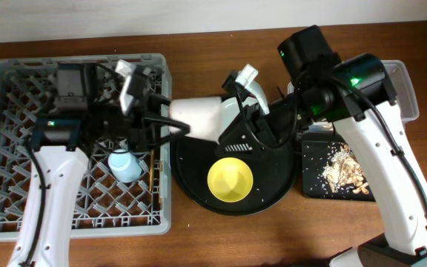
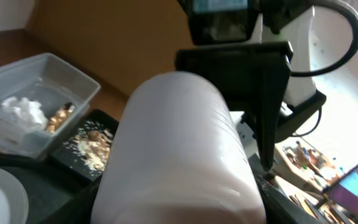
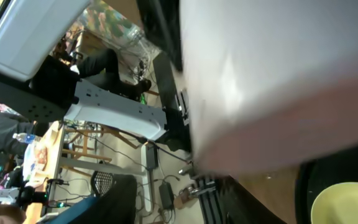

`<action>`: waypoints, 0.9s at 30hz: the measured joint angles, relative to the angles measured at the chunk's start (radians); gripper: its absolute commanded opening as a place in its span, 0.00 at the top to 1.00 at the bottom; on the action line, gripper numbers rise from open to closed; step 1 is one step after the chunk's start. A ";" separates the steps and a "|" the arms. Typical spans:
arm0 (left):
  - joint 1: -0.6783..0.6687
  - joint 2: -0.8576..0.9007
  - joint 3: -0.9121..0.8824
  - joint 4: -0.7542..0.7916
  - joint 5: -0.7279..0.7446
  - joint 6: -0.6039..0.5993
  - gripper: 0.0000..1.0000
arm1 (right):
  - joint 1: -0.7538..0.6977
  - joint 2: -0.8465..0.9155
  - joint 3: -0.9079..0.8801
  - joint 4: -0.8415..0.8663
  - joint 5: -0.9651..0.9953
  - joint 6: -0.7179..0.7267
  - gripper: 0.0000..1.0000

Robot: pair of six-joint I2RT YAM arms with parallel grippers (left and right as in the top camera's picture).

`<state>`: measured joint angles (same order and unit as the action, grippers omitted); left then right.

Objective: Sort waste into correct bins and load items into the dishwasher rack
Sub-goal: 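Carry the pink cup with the left gripper over the rack, then lower the pink cup into the rack and open the left gripper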

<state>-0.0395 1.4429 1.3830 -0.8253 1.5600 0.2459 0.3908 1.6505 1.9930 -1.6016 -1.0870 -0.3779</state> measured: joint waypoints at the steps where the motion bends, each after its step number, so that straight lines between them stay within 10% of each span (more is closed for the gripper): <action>1: 0.030 0.000 0.000 0.000 -0.005 -0.008 0.79 | -0.005 0.000 0.000 -0.002 0.013 0.000 0.54; 5: 0.163 0.000 0.001 -0.017 -0.181 -0.100 0.80 | -0.114 0.000 0.000 -0.067 0.163 0.023 0.52; 14: 0.252 0.004 0.003 -0.114 -1.196 -0.373 0.83 | -0.165 -0.003 -0.256 0.139 0.621 0.288 0.51; 27: 0.190 0.200 0.003 -0.045 -1.320 -0.409 0.83 | -0.165 0.005 -0.703 0.488 0.646 0.412 0.50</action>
<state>0.1505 1.6424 1.3861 -0.8700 0.2405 -0.1627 0.2260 1.6558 1.2903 -1.1133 -0.4412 0.0341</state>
